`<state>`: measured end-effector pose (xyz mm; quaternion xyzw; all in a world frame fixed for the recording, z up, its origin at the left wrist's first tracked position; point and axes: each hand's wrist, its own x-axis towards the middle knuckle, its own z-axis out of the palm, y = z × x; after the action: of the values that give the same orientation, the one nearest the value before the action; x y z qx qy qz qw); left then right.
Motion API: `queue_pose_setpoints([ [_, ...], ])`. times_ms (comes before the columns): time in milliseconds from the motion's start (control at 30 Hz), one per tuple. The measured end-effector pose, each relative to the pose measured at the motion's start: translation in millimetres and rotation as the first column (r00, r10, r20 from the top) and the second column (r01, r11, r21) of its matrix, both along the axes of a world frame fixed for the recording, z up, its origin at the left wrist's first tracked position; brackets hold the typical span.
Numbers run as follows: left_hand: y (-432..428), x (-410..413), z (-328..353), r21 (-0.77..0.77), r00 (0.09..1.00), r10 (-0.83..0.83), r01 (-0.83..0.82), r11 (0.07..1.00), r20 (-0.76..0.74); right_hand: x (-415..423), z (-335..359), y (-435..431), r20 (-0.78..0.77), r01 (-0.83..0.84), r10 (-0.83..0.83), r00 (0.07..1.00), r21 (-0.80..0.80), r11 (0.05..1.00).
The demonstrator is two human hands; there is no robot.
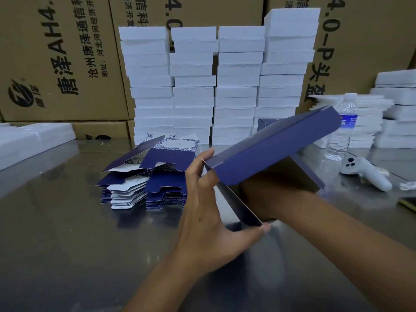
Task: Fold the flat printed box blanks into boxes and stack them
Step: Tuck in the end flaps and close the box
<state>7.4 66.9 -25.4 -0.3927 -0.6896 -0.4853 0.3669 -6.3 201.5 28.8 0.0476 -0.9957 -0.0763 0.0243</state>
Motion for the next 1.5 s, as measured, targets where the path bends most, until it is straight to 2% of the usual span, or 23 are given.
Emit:
queue_pose_setpoints([
  [133,-2,0,2,0.011,0.999,0.024,-0.025,1.0,0.037,8,7,-3,0.016,-0.025,0.027,1.0,-0.095,0.995],
  [233,-4,-1,3,0.022,0.995,0.09,-0.091,0.996,0.041,15,16,-8,-0.21,-0.155,0.116,0.971,-0.181,0.971],
  [267,-5,-2,3,0.027,0.992,0.109,-0.111,0.993,0.055,19,18,-6,-0.331,-0.213,0.143,0.933,-0.189,0.958],
  [367,-7,-4,5,0.094,0.978,0.082,-0.101,0.99,0.192,31,14,-2,-0.661,-0.433,0.182,0.728,-0.236,0.87],
  [467,-9,-5,6,0.14,0.955,0.051,-0.095,0.986,0.293,39,-9,3,-0.789,-0.637,0.082,0.609,-0.426,0.643],
  [500,-10,-6,6,0.151,0.95,0.037,-0.087,0.985,0.309,40,-19,5,-0.821,-0.68,0.084,0.565,-0.405,0.611],
  [633,-9,-4,9,0.235,0.948,-0.098,0.025,0.972,0.302,37,-49,13,-0.909,-0.72,0.178,0.376,-0.166,0.674],
  [767,-10,-5,13,0.281,0.947,-0.108,0.02,0.959,0.301,35,-52,8,-0.96,-0.752,0.122,0.251,-0.115,0.649],
  [833,-11,-7,13,0.301,0.952,-0.105,0.014,0.954,0.287,37,-52,5,-0.963,-0.766,0.125,0.24,-0.109,0.633],
  [933,-11,-8,12,0.33,0.963,-0.126,0.042,0.943,0.238,38,-53,9,-0.964,-0.637,0.068,0.257,-0.116,0.762],
  [1000,-10,-8,10,0.338,0.962,-0.142,0.057,0.94,0.232,41,-51,9,-0.953,-0.574,0.017,0.303,-0.168,0.801],
  [1100,-10,-8,8,0.306,0.958,-0.106,0.021,0.952,0.265,42,-51,6,-0.948,-0.566,0.024,0.317,-0.168,0.807],
  [1267,-3,0,2,0.003,0.937,0.075,-0.081,0.997,0.342,39,-58,-1,-0.945,-0.616,-0.03,0.325,-0.236,0.752],
  [1367,-2,-1,1,-0.018,0.92,0.051,-0.048,0.999,0.388,38,-61,-3,-0.952,-0.6,-0.054,0.301,-0.234,0.765],
  [1500,-3,-5,-2,-0.017,0.933,-0.005,0.012,1.0,0.359,37,-62,-1,-0.946,-0.58,-0.075,0.315,-0.255,0.774],
])
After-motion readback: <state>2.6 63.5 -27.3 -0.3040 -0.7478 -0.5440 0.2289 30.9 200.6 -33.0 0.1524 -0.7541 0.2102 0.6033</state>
